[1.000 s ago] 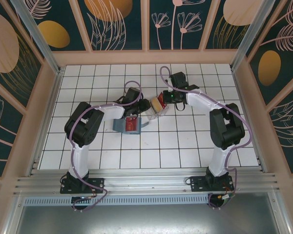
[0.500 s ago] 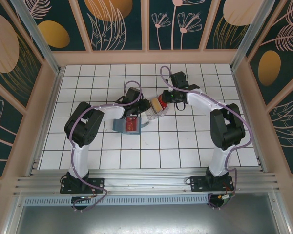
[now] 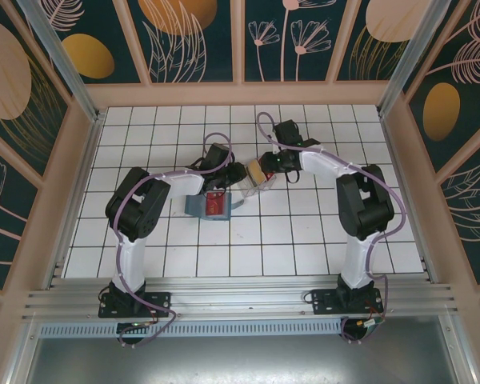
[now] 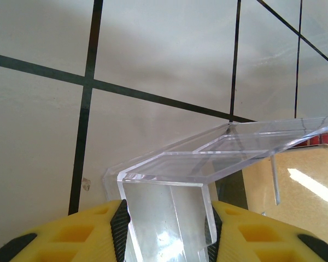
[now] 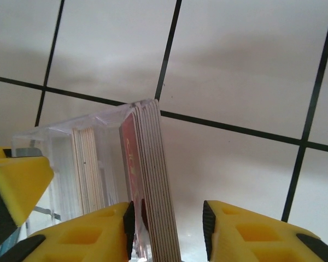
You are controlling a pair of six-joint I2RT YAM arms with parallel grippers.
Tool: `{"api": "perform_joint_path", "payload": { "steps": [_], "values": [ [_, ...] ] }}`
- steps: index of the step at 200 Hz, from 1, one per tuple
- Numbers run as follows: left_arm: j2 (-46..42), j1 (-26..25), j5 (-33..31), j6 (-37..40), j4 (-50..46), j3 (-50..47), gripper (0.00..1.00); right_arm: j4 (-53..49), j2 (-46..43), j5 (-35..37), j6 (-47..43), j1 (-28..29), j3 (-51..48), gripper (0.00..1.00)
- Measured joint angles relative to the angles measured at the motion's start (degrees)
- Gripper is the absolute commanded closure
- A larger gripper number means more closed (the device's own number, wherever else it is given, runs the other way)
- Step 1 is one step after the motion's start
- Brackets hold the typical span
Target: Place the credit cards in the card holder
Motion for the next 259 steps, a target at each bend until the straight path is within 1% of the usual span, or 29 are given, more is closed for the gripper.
{"api": "perform_joint_path", "payload": {
  "steps": [65,123,147,170,225,259],
  "values": [
    [-0.2,0.0,0.0,0.0,0.0,-0.4,0.57,-0.8,0.6,1.5,0.0,0.1,0.9,0.59],
    [-0.2,0.0,0.0,-0.2,0.1,-0.4,0.57,-1.8,-0.7,2.6,0.0,0.1,1.7,0.59],
    [-0.2,0.0,0.0,-0.2,0.1,-0.5,0.57,-1.8,-1.0,2.8,0.0,0.1,1.7,0.6],
    [-0.2,0.0,0.0,-0.2,0.1,-0.5,0.57,-1.8,-1.0,2.7,0.0,0.1,1.7,0.64],
    [-0.2,0.0,0.2,-0.2,0.2,-0.5,0.57,-1.9,-2.3,2.0,-0.2,0.1,1.7,0.84],
    [-0.2,0.0,0.2,-0.2,0.2,-0.5,0.57,-1.9,-2.8,1.2,-0.4,0.1,1.8,0.87]
  ]
}}
